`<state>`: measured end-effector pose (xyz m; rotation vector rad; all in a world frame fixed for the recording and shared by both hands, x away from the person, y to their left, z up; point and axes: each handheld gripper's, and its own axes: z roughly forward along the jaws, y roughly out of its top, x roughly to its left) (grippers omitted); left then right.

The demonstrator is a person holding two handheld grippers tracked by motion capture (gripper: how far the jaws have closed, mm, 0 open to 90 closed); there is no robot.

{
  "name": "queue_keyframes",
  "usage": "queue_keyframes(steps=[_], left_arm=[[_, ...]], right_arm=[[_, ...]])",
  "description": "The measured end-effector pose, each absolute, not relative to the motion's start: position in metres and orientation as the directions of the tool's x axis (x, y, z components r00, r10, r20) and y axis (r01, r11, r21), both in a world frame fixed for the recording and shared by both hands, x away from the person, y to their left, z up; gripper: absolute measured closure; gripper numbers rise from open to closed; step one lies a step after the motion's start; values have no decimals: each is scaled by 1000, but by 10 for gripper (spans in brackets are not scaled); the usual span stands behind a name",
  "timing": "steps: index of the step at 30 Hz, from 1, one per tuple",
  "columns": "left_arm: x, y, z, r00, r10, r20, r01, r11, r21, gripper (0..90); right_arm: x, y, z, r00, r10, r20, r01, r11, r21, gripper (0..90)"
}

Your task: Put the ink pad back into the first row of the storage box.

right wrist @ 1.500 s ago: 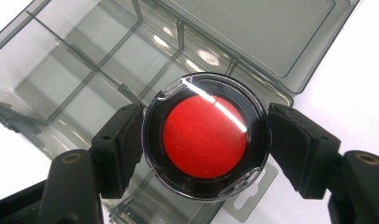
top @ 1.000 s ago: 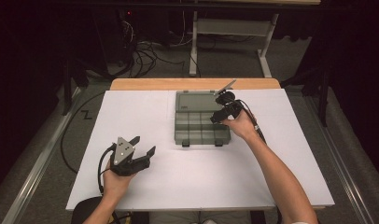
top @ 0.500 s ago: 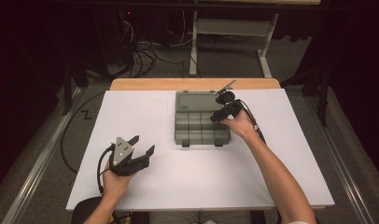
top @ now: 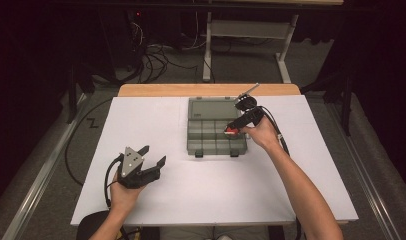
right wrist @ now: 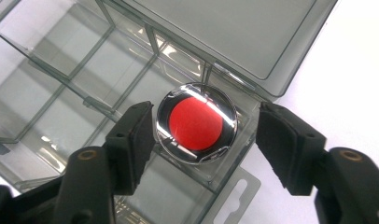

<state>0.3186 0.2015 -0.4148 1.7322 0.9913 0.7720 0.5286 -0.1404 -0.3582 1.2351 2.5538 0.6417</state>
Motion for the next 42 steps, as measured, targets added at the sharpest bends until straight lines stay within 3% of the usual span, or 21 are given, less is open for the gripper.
queue_keyframes(steps=[35,42], left_arm=[[319,202,-416,466,884,48,288,-202,936,329],[318,202,-417,464,884,46,287,-200,937,329]], right_arm=[[506,-179,-358,-596,799,71,690,466,554,500],[498,-187,-359,-595,799,85,683,448,577,480]])
